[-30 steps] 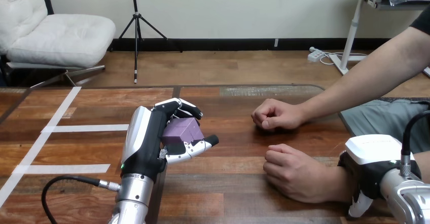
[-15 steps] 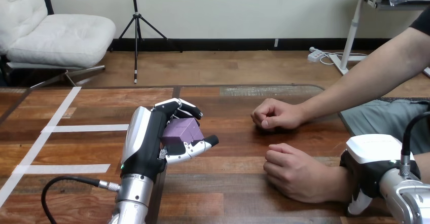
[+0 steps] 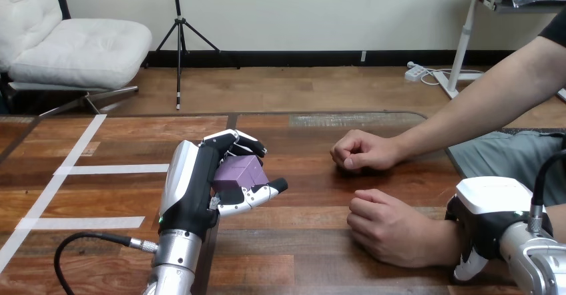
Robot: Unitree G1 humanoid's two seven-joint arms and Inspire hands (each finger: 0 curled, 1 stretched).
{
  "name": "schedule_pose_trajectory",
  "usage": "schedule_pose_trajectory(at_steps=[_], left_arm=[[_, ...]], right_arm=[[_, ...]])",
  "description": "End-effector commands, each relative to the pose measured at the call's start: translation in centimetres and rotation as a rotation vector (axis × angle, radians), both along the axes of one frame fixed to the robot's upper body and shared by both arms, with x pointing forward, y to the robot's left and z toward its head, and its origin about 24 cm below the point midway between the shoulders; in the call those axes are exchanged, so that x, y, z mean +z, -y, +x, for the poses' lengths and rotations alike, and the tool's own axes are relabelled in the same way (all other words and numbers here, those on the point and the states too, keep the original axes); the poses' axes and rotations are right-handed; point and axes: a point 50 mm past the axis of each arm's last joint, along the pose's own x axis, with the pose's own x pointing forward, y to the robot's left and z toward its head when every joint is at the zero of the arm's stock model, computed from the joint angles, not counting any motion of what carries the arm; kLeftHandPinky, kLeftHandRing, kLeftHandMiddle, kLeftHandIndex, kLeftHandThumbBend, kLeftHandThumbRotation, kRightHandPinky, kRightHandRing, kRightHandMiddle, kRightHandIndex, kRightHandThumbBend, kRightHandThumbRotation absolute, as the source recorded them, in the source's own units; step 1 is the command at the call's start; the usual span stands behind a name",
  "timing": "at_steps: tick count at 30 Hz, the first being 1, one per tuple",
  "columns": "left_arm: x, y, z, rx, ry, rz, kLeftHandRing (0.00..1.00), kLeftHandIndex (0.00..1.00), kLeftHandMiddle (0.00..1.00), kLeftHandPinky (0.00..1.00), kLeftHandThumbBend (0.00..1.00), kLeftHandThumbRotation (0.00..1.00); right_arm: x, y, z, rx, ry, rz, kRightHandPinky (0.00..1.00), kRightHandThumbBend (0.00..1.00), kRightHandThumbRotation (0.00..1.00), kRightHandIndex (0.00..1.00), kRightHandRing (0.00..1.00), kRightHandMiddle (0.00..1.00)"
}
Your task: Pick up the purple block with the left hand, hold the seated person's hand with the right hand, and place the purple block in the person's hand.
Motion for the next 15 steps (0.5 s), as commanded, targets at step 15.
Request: schedule_pose_trajectory(at_steps=[15], left_arm=[[2.31,-0.02,0.98,0.0,0.108,-0.014,0.43,0.5,0.49,0.37,0.71,0.0]], right_arm=[[0.4,0.55,0.47,-0.028,0.06,0.063,0.35,0.77,0.0,0.58,0.46,0.54]])
